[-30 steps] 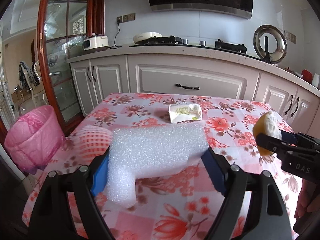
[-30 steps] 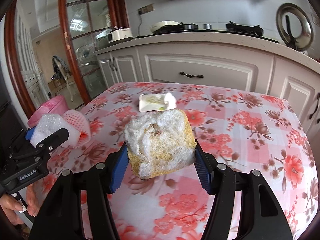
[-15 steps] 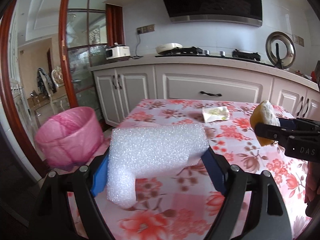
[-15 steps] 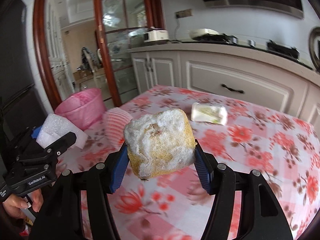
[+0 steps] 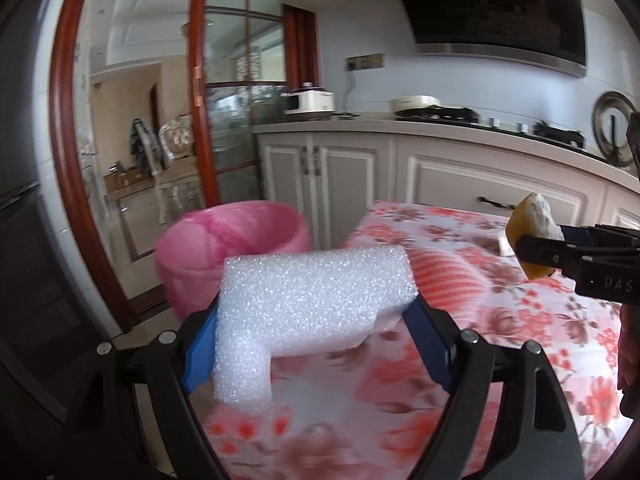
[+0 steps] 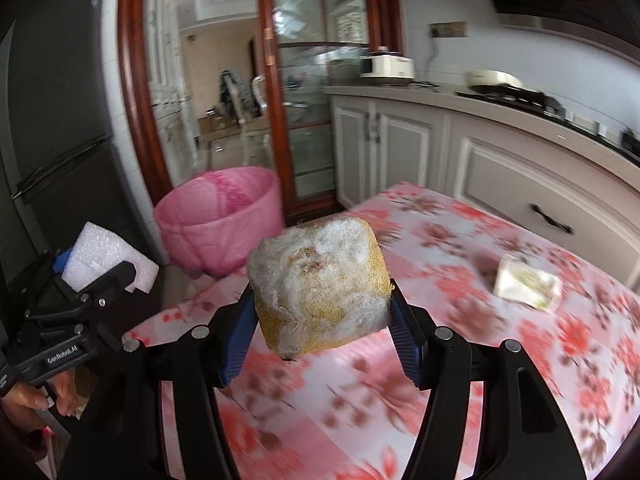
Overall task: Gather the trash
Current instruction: 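Carry the sponge and foam piece with both grippers over the pink bin, then open both grippers to drop the sponge and foam into the bin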
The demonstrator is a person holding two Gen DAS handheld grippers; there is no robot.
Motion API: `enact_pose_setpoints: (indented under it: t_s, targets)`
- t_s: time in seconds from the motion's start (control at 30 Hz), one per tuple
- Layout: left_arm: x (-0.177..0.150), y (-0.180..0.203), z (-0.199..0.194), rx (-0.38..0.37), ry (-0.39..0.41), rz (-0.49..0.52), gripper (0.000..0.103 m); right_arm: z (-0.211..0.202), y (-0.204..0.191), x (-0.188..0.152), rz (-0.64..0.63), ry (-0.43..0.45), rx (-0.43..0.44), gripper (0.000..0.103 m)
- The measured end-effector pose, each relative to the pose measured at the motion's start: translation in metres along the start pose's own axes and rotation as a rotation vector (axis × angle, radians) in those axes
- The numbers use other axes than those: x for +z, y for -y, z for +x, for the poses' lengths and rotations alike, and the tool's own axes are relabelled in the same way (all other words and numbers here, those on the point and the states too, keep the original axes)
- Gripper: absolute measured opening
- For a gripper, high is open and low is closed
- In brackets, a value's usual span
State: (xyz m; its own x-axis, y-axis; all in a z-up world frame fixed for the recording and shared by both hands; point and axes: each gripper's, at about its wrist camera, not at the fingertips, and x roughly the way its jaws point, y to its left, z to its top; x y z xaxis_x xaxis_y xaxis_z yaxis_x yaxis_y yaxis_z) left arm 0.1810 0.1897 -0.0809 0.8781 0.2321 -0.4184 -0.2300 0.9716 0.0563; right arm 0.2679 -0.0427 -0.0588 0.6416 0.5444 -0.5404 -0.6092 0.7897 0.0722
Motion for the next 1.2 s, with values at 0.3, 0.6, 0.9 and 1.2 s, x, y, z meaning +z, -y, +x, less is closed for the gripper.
enact_pose_setpoints:
  t_s: [0.3,0.6,0.9,1.2]
  targets:
    - [0.015,-0.066,0.018,0.112,0.009,-0.050,0.080,0.066,-0.038,0.049,-0.059,-0.005,0.101,0.059]
    - [0.058,-0.113,0.084,0.117,0.014,-0.046,0.080,0.135,-0.063,0.096,-0.107,-0.034,0.172,0.060]
    - [0.077,-0.149,0.143,0.104,-0.021,-0.037,0.080,0.174,-0.065,0.117,-0.095,-0.025,0.210,0.060]
    - [0.067,-0.164,0.188,0.069,-0.077,-0.051,0.089,0.206,-0.061,0.126,-0.084,-0.035,0.239,0.060]
